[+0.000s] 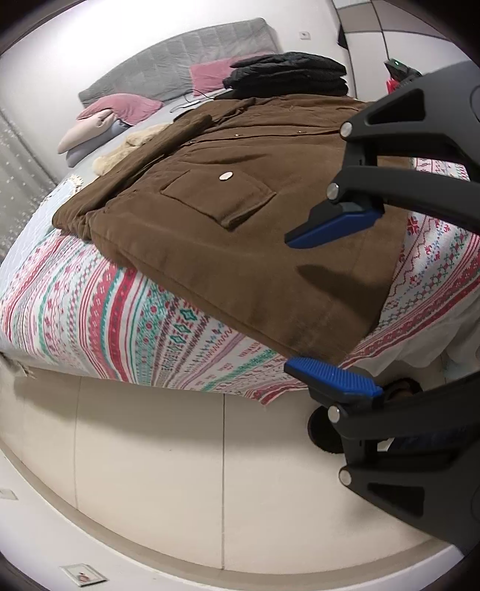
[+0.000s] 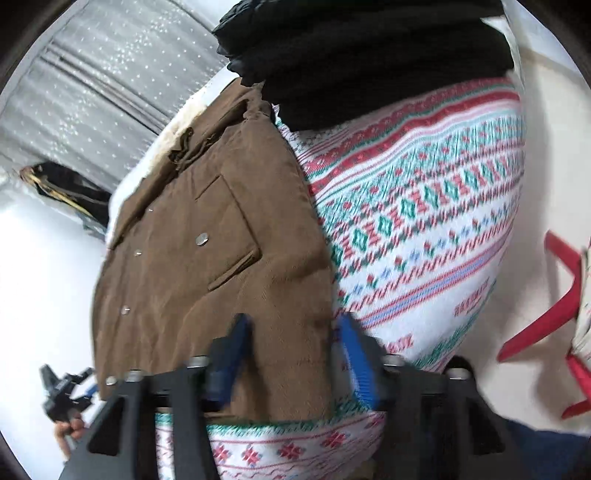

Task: Fold large clothes
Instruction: 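Grasp the folded coat edge with the left tool while the right tool grasps it too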

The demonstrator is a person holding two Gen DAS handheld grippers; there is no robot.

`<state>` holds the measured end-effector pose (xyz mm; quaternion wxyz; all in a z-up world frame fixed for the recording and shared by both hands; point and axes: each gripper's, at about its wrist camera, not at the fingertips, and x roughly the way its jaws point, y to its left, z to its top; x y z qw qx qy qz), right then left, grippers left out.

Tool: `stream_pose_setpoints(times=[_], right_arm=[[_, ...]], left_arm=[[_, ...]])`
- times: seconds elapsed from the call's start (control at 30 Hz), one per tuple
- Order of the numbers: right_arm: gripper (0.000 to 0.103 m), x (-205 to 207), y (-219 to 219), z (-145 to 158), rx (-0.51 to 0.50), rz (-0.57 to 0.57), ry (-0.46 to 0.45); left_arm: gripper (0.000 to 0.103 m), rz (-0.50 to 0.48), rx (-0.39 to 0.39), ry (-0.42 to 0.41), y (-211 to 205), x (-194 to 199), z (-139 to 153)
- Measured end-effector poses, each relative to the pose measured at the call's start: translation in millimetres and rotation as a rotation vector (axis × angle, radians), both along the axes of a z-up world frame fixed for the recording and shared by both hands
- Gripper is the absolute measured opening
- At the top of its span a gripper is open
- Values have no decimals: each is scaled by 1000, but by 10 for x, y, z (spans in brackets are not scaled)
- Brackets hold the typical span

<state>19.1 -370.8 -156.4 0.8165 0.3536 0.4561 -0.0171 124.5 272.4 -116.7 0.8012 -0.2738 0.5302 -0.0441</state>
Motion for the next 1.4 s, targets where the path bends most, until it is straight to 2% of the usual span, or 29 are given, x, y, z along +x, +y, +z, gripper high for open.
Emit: stream_pose_setpoints(times=[0.13,0.27,0.4,0.5,0.63,0.83,0.93,1.1,1.23,1.4], right_arm=[[32,-46,8,-13,14,-12,-12],[33,-136,-71,-48,65,-17,-22],[33,-168,-45,-59,60,6,-22],[33,-174,-27,-74,41,16,-25],[34,-170,-83,-121,84,-1,-25],[36,-194,-34,-61,41,16,-26],[36,-204,-47,-69,63,5,-25],[36,-224,-61,-87,74,4,-22],[36,-242,-30,-69,34,17,-20],[36,-253,-30,-80,32,12,-19]], left_arm=[[63,25,-55,-11,30,-50,-34],[63,30,-67,-33,17,-72,-25],[63,28,-93,-31,4,-71,-69],[63,30,-101,-27,-9,-59,-101],[63,61,-118,-17,41,-50,-146],[63,116,-200,17,193,-72,-273],[63,108,-226,26,174,-82,-323],[65,108,-227,44,155,-79,-397],[70,125,-258,60,187,-91,-481],[71,108,-213,54,133,-105,-466]])
